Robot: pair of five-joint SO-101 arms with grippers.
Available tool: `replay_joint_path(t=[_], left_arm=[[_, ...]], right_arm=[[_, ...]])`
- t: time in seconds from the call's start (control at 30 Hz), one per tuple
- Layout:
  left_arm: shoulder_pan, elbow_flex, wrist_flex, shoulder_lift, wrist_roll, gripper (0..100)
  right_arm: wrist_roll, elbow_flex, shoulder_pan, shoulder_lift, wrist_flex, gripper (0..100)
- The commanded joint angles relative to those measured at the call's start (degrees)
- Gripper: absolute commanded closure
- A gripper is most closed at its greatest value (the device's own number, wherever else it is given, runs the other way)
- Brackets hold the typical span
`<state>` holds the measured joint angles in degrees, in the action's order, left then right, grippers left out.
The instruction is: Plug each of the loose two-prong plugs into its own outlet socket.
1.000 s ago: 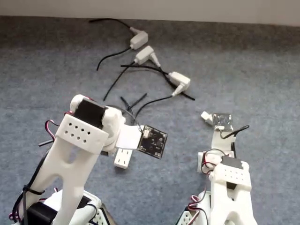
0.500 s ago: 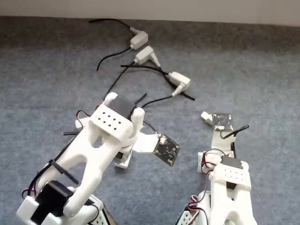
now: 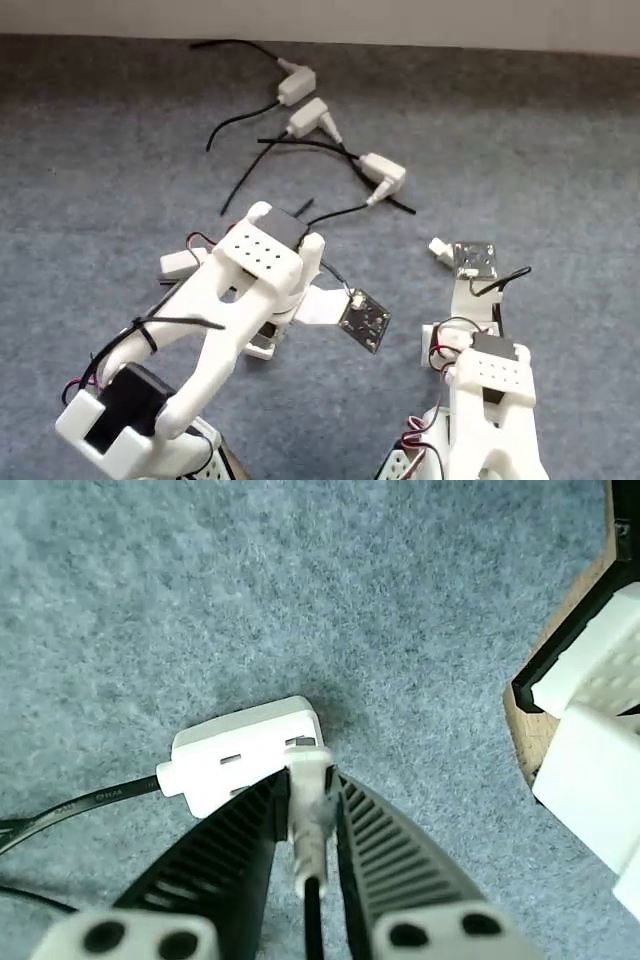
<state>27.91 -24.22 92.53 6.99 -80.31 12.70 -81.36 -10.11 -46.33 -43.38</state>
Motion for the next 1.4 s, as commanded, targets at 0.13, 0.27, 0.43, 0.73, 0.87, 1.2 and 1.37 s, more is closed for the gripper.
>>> replay_joint_path(t=[0.13, 0.27, 0.43, 0.73, 0.87, 1.2, 1.37], left_arm=[[0.9, 0.0, -0.5, -0.2, -8.2, 99], [0.8, 0.0, -0.6, -0.2, -8.2, 99], [-1.2, 0.0, -2.0, -0.2, -8.4, 99], [-1.2, -2.2, -3.3, -0.3, -8.4, 99], [-1.2, -4.4, -3.4, -0.3, -8.4, 99], [-1.6, -4.0, -3.6, -0.2, -8.4, 99], [-1.7, -4.0, -6.6, -0.2, -8.3, 99]], right_arm=[[-0.5, -0.1, -0.6, -0.5, 1.8, 99.2], [-0.5, -0.1, -0.6, -0.5, 1.8, 99.2], [-0.5, -0.1, -0.7, -0.5, 1.8, 99.2], [-0.5, -0.1, -0.7, -0.5, 1.8, 99.2], [-0.5, -0.1, -0.7, -0.5, 1.8, 99.2], [-0.5, 0.0, -0.7, -0.5, 1.8, 99.2], [-0.5, 0.0, -0.7, -0.5, 1.8, 99.2]])
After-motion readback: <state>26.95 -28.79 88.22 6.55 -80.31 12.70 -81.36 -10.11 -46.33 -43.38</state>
